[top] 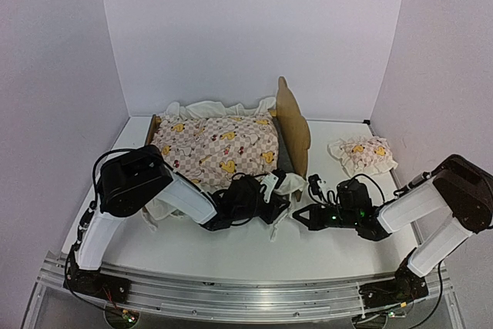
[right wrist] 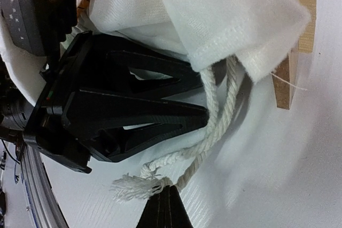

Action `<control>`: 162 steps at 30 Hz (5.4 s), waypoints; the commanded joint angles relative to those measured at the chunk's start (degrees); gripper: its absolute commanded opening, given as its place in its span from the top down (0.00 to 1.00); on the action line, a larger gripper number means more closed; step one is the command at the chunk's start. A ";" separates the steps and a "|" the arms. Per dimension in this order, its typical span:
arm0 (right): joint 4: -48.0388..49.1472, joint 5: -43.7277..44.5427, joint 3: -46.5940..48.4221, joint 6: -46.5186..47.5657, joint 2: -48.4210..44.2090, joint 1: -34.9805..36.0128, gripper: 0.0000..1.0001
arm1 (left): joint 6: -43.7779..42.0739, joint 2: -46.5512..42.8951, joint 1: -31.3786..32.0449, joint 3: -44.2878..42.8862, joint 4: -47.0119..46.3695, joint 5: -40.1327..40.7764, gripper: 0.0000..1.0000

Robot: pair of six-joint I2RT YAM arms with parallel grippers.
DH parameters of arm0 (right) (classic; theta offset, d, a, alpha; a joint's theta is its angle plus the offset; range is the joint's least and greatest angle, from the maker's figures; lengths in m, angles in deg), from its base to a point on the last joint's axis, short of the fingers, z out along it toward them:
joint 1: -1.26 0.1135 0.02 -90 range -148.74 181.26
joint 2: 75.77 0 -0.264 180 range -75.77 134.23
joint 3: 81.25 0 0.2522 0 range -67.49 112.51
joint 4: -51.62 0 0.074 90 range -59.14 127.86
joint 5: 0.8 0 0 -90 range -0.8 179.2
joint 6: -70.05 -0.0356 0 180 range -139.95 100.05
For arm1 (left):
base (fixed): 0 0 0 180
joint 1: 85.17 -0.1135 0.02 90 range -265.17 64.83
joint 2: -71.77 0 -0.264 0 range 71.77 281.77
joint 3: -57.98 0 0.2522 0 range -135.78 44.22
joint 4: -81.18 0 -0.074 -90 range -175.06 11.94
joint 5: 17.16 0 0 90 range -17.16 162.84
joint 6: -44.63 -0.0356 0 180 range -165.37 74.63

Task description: Set up the pet bed

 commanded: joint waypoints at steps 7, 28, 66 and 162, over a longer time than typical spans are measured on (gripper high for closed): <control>0.30 -1.43 0.67 -1.67 1.24 0.26 1.00 | -0.23 2.64 0.13 -2.87 -9.15 -4.22 0.71; -2.52 -2.24 3.49 -0.65 2.16 0.20 1.00 | -2.79 2.38 -0.28 -1.68 -15.29 -5.64 0.69; -10.10 -1.12 13.53 8.91 5.86 -2.16 1.00 | 2.39 -7.77 -5.18 5.03 -4.20 -23.42 1.00; 1.53 8.33 20.95 9.58 15.54 5.38 1.00 | -24.51 -18.96 -11.15 11.39 6.26 -34.98 0.99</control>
